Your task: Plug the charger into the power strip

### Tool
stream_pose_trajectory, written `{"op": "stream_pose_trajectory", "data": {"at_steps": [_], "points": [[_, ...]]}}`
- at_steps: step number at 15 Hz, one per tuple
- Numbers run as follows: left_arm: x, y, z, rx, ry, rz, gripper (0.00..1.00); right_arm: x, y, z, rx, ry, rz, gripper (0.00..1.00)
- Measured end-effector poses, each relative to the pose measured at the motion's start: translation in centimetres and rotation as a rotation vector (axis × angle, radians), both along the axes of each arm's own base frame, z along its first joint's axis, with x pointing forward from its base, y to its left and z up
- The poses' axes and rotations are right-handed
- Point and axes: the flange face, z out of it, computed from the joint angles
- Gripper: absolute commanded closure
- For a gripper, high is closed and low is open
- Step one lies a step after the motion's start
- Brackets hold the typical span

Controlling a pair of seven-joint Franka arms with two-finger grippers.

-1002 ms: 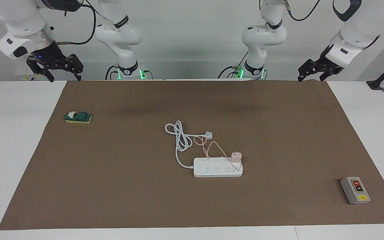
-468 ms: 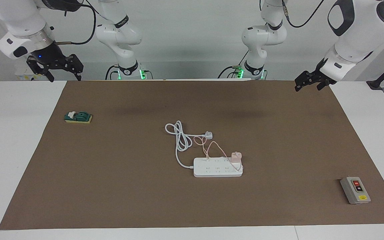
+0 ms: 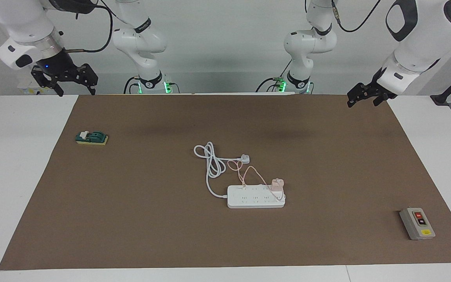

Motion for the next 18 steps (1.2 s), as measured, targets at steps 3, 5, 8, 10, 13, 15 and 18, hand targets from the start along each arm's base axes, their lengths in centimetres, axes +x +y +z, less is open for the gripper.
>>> {"op": "stream_pose_trajectory", "data": {"at_steps": [3,5,8,10,13,15,18], "points": [[0.0,-0.2,0.1,0.0,-0.005,-0.004,0.0,0.0,0.0,0.0,0.0,0.0,0.0,0.0],[0.0,-0.3,0.1,0.0,-0.005,-0.006,0.0,0.0,0.0,0.0,0.0,0.0,0.0,0.0],[0.1,-0.3,0.2,0.001,-0.015,-0.006,0.0,0.0,0.0,0.0,0.0,0.0,0.0,0.0],[0.3,-0.4,0.3,0.0,-0.025,-0.007,0.0,0.0,0.0,0.0,0.0,0.0,0.0,0.0],[0.4,-0.9,0.3,0.0,-0.039,-0.015,0.0,0.0,0.0,0.0,0.0,0.0,0.0,0.0],[0.4,-1.3,0.1,0.0,-0.038,-0.023,0.0,0.0,0.0,0.0,0.0,0.0,0.0,0.0],[0.5,-1.5,0.2,-0.001,-0.044,-0.027,0.0,0.0,0.0,0.0,0.0,0.0,0.0,0.0]]}}
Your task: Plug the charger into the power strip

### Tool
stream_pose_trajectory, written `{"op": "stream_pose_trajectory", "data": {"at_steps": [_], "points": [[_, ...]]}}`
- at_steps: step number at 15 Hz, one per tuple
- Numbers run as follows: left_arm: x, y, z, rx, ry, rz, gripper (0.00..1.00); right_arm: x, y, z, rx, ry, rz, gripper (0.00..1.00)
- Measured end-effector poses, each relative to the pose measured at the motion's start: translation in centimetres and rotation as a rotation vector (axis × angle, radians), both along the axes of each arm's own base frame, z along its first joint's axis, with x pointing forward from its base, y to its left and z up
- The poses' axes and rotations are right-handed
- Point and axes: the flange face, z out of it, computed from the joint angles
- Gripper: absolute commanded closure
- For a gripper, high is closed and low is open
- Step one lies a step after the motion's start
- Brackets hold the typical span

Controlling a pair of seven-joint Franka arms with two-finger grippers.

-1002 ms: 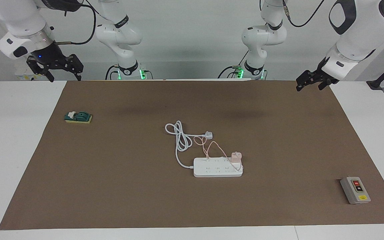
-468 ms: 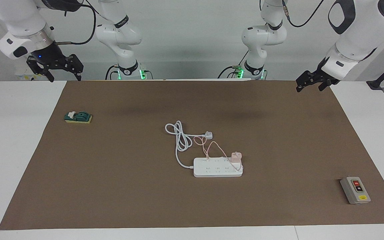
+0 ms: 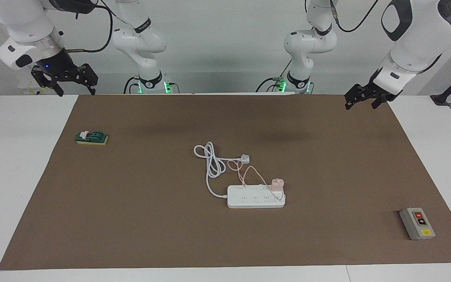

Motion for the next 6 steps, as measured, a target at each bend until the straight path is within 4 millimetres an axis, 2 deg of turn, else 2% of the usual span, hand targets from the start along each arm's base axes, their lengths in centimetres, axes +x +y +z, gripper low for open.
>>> {"op": "stream_pose_trajectory", "data": {"at_steps": [6], "points": [[0.05,-0.74,-0.09,-0.001,-0.004,-0.014,0.0,0.0,0.0,0.0,0.0,0.0,0.0,0.0]]}}
